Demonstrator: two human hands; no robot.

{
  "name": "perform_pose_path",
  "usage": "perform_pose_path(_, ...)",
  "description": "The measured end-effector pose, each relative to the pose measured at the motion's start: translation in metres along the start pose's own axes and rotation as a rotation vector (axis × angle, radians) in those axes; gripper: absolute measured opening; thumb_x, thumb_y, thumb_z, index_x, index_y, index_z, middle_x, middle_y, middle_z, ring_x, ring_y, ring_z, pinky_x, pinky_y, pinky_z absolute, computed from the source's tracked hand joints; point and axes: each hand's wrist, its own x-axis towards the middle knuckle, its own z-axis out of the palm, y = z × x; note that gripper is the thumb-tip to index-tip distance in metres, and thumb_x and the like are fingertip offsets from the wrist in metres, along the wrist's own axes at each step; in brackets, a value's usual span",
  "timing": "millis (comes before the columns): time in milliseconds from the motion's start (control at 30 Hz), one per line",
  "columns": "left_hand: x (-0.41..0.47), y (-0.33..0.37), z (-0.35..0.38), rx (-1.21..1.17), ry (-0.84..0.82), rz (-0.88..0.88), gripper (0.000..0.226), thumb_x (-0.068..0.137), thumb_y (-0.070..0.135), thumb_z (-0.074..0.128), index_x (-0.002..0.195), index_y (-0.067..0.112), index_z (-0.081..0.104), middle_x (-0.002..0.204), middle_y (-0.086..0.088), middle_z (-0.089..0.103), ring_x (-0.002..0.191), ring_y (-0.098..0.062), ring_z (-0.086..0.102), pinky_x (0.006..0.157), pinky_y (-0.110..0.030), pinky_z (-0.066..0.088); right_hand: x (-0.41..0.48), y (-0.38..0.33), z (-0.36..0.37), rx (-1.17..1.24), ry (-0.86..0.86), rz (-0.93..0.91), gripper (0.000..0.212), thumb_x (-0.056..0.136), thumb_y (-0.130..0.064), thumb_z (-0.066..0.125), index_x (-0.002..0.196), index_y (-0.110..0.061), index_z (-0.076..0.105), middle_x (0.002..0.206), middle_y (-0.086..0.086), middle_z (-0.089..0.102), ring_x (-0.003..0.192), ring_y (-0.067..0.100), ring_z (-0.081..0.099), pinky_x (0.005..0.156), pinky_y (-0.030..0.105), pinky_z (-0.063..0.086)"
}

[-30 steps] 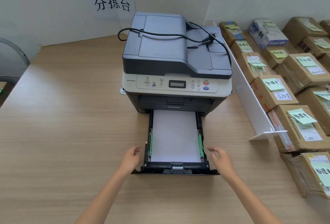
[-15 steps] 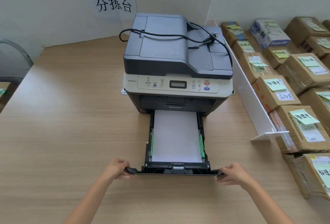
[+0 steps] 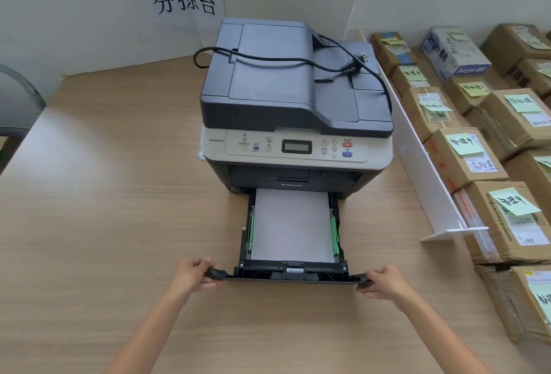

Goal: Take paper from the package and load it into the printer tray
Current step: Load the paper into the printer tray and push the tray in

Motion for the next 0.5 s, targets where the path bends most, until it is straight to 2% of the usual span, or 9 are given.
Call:
perform_pose_path(100,0.006,0.013,0.002,-0.029,0.019,0.017,0.027,0.094,0.018,0.051,0.107,-0.004,0.06,0.086,-0.014,0.067,0.047,-0.013,0.068,0.044,-0.018,0.055,0.003,-0.015,0.002,0.047,0.018,-0.012,0.018,0.092,-0.002,0.048,0.079,0.003,0.06,0.075,0.024,0.069,0.064,0.027,0.069,0.049,0.026,0.058)
perform_pose_path(167,0.013,0.024,0.003,-0.048,0.029,0.035,0.032,0.093,0.021,0.053,0.112,-0.004,0.058,0.101,-0.019,0.068,0.053,-0.017,0.07,0.047,-0.018,0.056,0.007,-0.026,0.004,0.088,0.039,-0.037,0.02,0.092,-0.003,0.048,0.076,-0.001,0.058,0.074,0.021,0.068,0.063,0.026,0.069,0.048,0.025,0.058)
perform_pose_path(233,0.021,0.033,0.006,-0.056,0.048,0.065,0.038,0.093,0.024,0.054,0.117,-0.005,0.056,0.109,-0.022,0.066,0.061,-0.021,0.071,0.049,-0.019,0.057,0.013,-0.037,0.006,0.124,0.056,-0.062,0.02,0.093,-0.004,0.048,0.076,-0.001,0.058,0.074,0.018,0.066,0.069,0.028,0.069,0.053,0.027,0.059)
perform_pose_path(300,0.026,0.046,0.011,-0.101,0.078,0.113,0.032,0.094,0.021,0.053,0.11,-0.006,0.056,0.098,-0.026,0.067,0.052,-0.018,0.07,0.047,-0.019,0.057,0.023,-0.047,0.008,0.157,0.071,-0.09,0.018,0.094,-0.007,0.048,0.084,0.003,0.06,0.075,0.02,0.066,0.072,0.032,0.069,0.062,0.033,0.06)
perform_pose_path(367,0.031,0.059,0.018,-0.155,0.097,0.146,0.028,0.095,0.019,0.051,0.103,-0.007,0.057,0.076,-0.021,0.07,0.044,-0.015,0.068,0.045,-0.019,0.056,0.034,-0.058,0.008,0.165,0.088,-0.128,0.022,0.094,-0.011,0.048,0.093,0.007,0.06,0.076,0.022,0.067,0.063,0.028,0.07,0.057,0.029,0.06)
perform_pose_path(433,0.037,0.072,0.022,-0.191,0.098,0.17,0.028,0.095,0.018,0.05,0.1,-0.008,0.056,0.055,-0.011,0.07,0.043,-0.015,0.068,0.044,-0.02,0.056,0.043,-0.071,0.009,0.181,0.103,-0.163,0.024,0.095,-0.013,0.048,0.092,0.008,0.059,0.073,0.022,0.067,0.053,0.022,0.069,0.051,0.025,0.059)
perform_pose_path(467,0.041,0.078,0.023,-0.218,0.102,0.185,0.027,0.096,0.017,0.049,0.099,-0.009,0.055,0.054,-0.011,0.07,0.043,-0.015,0.068,0.044,-0.02,0.056,0.047,-0.077,0.01,0.203,0.109,-0.18,0.024,0.095,-0.013,0.048,0.09,0.007,0.059,0.072,0.021,0.066,0.049,0.02,0.068,0.05,0.024,0.058)
perform_pose_path(500,0.045,0.082,0.024,-0.241,0.106,0.209,0.025,0.097,0.015,0.047,0.099,-0.008,0.055,0.062,-0.017,0.071,0.045,-0.014,0.068,0.045,-0.019,0.056,0.05,-0.083,0.011,0.221,0.114,-0.197,0.025,0.095,-0.014,0.047,0.088,0.007,0.059,0.072,0.021,0.066,0.049,0.018,0.068,0.05,0.023,0.058)
